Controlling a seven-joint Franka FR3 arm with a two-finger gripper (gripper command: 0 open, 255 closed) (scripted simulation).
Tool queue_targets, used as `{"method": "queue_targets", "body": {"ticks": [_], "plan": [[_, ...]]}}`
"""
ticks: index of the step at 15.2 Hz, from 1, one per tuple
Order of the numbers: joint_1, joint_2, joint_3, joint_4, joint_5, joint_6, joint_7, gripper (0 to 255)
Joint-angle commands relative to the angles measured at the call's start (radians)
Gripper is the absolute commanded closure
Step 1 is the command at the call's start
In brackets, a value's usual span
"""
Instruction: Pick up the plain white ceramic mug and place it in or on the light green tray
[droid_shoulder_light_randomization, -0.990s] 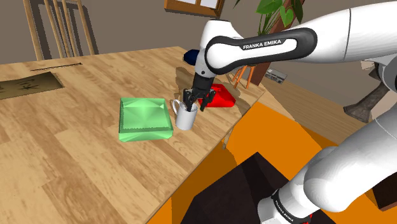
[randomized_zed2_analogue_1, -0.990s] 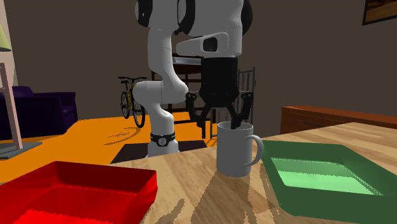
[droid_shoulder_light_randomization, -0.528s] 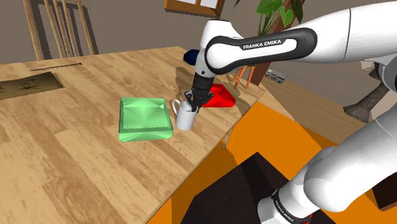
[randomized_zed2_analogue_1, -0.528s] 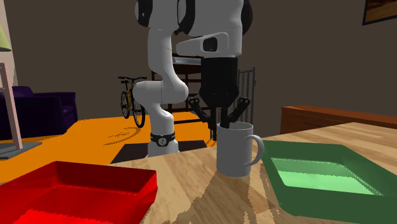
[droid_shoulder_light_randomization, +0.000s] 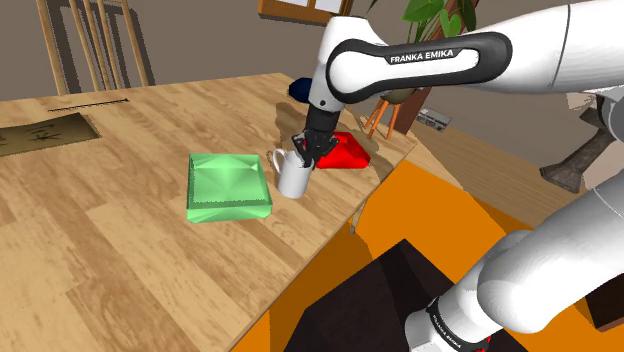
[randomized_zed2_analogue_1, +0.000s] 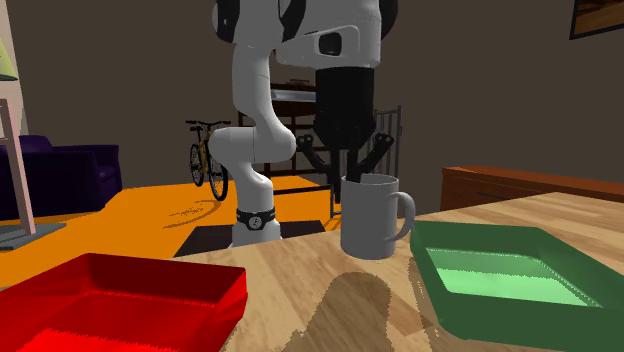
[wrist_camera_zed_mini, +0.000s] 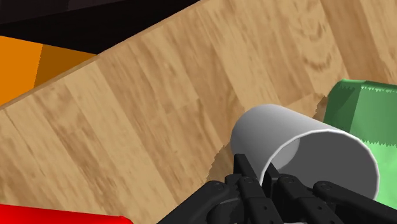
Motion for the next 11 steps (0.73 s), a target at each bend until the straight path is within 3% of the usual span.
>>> {"method": "queue_targets", "body": {"ticks": [1, 11], "plan": [[0.000, -0.005, -0.001, 0.022, 0.000, -0.028, 0.001, 255], [-0.002, -0.029, -0.005, 0.132, 0.002, -0.161, 0.003, 255]]}}
